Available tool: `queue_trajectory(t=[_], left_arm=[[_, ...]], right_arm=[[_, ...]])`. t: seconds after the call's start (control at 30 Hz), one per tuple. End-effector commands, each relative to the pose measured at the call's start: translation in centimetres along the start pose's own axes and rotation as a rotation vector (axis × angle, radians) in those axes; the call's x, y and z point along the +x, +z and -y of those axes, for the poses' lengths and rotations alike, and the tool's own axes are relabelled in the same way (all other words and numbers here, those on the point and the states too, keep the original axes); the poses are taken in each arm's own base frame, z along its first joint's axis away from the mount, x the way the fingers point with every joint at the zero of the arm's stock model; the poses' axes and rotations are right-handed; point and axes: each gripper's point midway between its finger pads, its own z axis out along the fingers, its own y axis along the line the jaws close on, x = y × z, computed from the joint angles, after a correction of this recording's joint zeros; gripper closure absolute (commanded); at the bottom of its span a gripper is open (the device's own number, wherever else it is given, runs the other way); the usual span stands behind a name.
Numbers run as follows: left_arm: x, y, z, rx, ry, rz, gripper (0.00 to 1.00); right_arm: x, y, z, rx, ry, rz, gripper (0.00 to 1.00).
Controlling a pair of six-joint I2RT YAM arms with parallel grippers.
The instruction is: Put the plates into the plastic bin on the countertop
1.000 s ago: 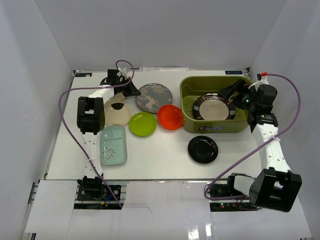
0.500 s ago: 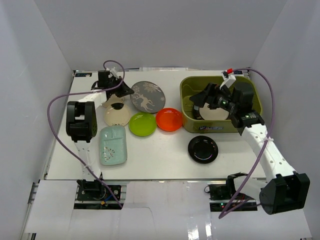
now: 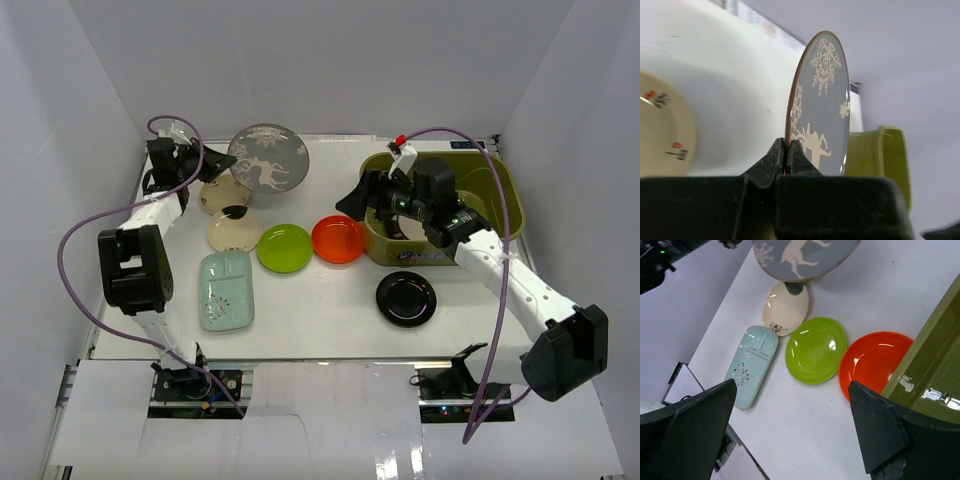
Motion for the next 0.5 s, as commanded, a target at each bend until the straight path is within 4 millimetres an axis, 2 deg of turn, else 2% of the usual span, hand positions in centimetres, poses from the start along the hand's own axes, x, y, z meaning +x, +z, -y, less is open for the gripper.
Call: queue_trajectory(t=[0.0, 0.07, 0.1, 0.3, 0.47], left_arm=[[-2.9, -5.4, 12.0, 0.300, 0.057, 0.061, 1.00], [-2.0, -6.8, 13.0, 0.329, 0.046, 0.046, 1.00], [-1.1, -8.1, 13.7, 0.347, 0.038, 0.030, 1.00], [3.1, -12.6, 15.7, 0.399, 0.044, -0.032, 1.00], [5.1, -14.6, 17.1, 0.423, 0.066, -0.059, 1.00]], right_arm=[[-3.0, 0.6, -0.4, 0.027, -0.009, 0.078, 0.00], [-3.1, 1.4, -0.1, 0.029, 0.010, 0.077, 0.04], [-3.8, 1.5, -0.8, 0.004, 0.019, 0.083, 0.05], [-4.4, 3.0, -0.9, -0.015, 0.074, 0.082, 0.07], [-3.8, 3.3, -2.7, -0.145, 0.123, 0.091, 0.06]])
